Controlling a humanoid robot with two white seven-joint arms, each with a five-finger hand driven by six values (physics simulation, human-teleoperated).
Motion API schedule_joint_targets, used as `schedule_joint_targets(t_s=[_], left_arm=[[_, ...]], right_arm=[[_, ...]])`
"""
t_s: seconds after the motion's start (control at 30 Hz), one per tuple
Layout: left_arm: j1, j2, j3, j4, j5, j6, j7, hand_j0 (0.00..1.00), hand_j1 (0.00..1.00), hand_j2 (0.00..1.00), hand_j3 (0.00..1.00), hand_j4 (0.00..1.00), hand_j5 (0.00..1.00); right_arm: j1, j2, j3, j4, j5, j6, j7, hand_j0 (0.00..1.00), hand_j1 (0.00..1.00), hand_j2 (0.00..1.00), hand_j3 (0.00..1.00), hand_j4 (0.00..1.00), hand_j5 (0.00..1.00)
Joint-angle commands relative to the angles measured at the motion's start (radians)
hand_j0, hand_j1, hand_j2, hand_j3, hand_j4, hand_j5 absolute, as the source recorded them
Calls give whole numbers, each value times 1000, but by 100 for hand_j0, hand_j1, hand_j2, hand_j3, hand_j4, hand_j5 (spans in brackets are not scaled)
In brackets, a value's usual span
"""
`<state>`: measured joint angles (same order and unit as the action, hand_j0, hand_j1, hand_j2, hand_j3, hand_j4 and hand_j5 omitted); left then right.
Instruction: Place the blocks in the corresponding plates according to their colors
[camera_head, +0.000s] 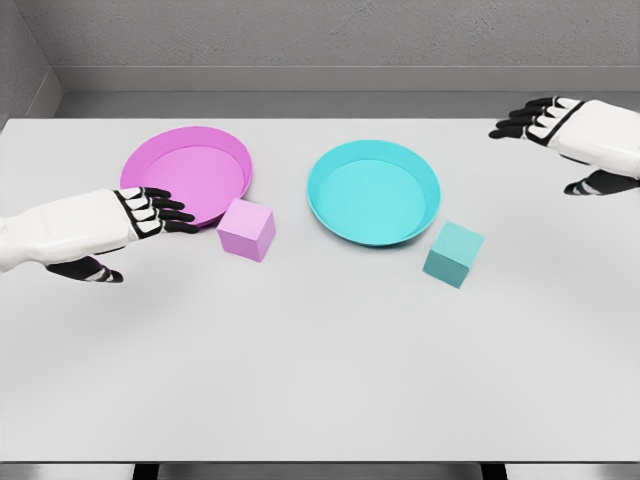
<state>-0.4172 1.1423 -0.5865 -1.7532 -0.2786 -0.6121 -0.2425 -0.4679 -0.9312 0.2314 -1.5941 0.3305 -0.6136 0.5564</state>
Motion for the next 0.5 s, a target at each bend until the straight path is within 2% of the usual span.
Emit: schedule_joint_targets(t_s=[0.0, 0.07, 0.1, 0.13, 0.2, 0.27, 0.3, 0.33, 0.4, 0.47], left_arm=[[0, -1, -1, 0, 7, 1, 0, 100, 100, 100, 100, 100, 100], [-9, -12, -1, -3, 10, 1, 2, 100, 100, 100, 100, 100, 100], [-29, -64, -9, 4, 10, 1, 2, 100, 100, 100, 100, 100, 100], [-75, -104, -64, 35, 10, 1, 0, 100, 100, 100, 100, 100, 100], [-187, -156, -219, 37, 18, 1, -14, 100, 100, 100, 100, 100, 100], [-199, -225, -240, 43, 36, 1, -14, 100, 100, 100, 100, 100, 100], [-199, -228, -250, 43, 39, 1, -12, 100, 100, 100, 100, 100, 100], [-199, -236, -251, 40, 41, 1, -11, 100, 100, 100, 100, 100, 100], [-216, -256, -280, 34, 47, 1, -18, 100, 100, 100, 100, 100, 100], [-236, -257, -289, 34, 102, 35, -89, 100, 100, 100, 100, 100, 100]], right_arm=[[0, -2, 8, -6, -4, 3, 2, 100, 100, 100, 100, 100, 100], [0, -2, 8, -6, -5, 3, 2, 100, 100, 100, 100, 100, 100], [0, -2, 8, -6, -5, 3, 2, 100, 100, 100, 100, 100, 100], [0, -2, 8, -6, -5, 3, 2, 100, 100, 100, 100, 100, 100], [2, -3, -3, 2, -5, 3, 2, 100, 100, 100, 100, 100, 100], [2, 2, -12, 5, -2, 3, 4, 100, 100, 100, 100, 100, 100], [14, 14, -6, -1, 4, 3, 5, 100, 100, 100, 100, 100, 100], [58, 49, -4, -12, 4, 3, 37, 100, 100, 100, 100, 100, 100], [71, 68, 40, -43, 7, 3, 54, 100, 100, 100, 100, 100, 100], [67, 86, 80, -46, 30, 3, 54, 100, 100, 100, 100, 100, 100]])
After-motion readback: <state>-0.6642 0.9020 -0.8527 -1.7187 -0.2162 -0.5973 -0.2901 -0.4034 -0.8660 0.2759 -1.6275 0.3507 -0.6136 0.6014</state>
